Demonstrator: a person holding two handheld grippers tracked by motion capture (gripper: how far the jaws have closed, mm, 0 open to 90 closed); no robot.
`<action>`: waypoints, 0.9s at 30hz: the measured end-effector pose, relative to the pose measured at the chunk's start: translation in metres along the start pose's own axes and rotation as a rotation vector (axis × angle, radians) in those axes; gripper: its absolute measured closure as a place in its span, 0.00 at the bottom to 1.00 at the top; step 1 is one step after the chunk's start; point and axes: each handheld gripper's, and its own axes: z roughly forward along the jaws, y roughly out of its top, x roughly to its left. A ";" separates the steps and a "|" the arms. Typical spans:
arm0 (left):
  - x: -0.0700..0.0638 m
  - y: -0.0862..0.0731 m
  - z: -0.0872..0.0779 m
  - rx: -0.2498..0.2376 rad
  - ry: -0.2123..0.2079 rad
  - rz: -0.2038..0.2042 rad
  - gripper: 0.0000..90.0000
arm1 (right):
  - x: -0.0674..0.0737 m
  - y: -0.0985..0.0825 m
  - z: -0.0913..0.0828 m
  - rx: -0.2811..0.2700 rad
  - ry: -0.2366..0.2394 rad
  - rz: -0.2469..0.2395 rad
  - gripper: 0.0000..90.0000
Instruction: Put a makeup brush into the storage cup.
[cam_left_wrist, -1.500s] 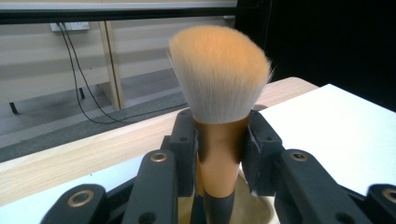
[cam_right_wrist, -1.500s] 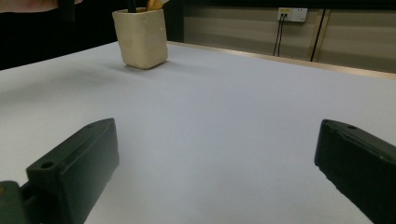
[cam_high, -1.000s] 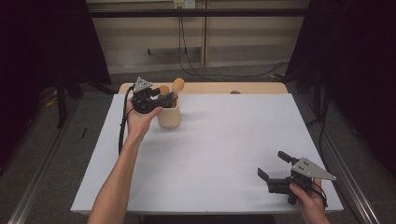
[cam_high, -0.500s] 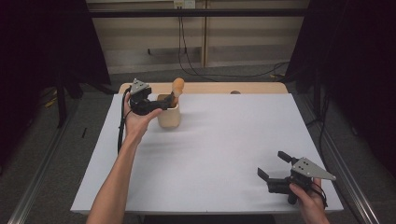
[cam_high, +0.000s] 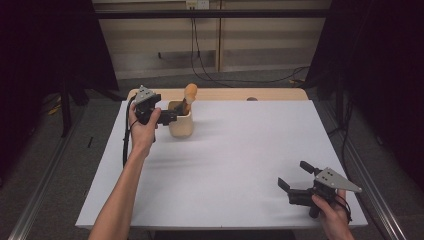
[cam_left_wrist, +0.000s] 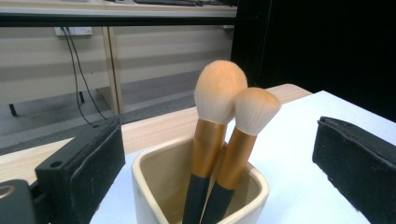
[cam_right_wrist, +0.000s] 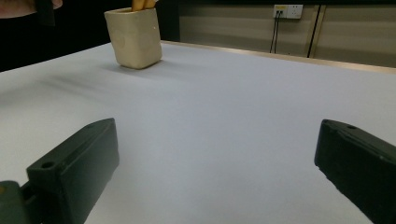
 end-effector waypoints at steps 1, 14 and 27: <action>0.000 0.000 -0.001 -0.003 -0.001 0.002 0.03 | 0.000 0.000 0.000 0.000 0.000 0.000 0.00; -0.007 -0.006 -0.025 -0.026 0.002 -0.001 0.02 | 0.002 0.001 -0.001 -0.004 0.006 -0.006 0.00; -0.010 -0.020 -0.066 -0.043 -0.004 0.006 0.02 | 0.005 0.003 -0.002 -0.008 -0.002 -0.022 0.00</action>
